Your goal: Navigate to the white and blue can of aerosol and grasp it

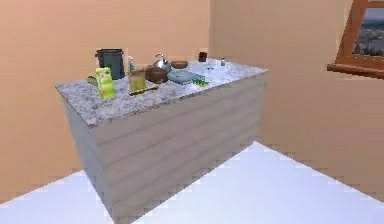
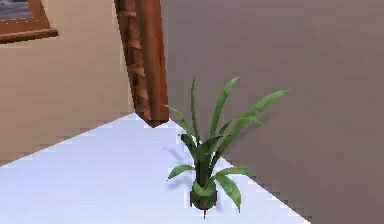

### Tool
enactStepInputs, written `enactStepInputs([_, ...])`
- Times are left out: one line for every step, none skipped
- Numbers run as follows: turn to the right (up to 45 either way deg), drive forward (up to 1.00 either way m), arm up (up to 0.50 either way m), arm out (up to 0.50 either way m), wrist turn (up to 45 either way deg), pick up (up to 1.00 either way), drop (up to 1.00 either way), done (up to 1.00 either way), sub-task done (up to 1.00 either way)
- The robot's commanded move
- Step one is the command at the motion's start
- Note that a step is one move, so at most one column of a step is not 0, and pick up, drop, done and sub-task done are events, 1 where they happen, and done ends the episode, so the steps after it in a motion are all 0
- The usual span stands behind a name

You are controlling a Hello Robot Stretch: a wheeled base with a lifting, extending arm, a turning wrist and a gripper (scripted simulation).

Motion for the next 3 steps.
enactStepInputs([-3.0,0.0,0.0,0.0,0.0,0.0,0.0,0.0,0.0])
enactStepInputs([0.0,0.15,0.0,0.0,0.0,0.0,0.0,0.0,0.0])
enactStepInputs([-36.0,0.0,0.0,0.0,0.0,0.0,0.0,0.0,0.0])
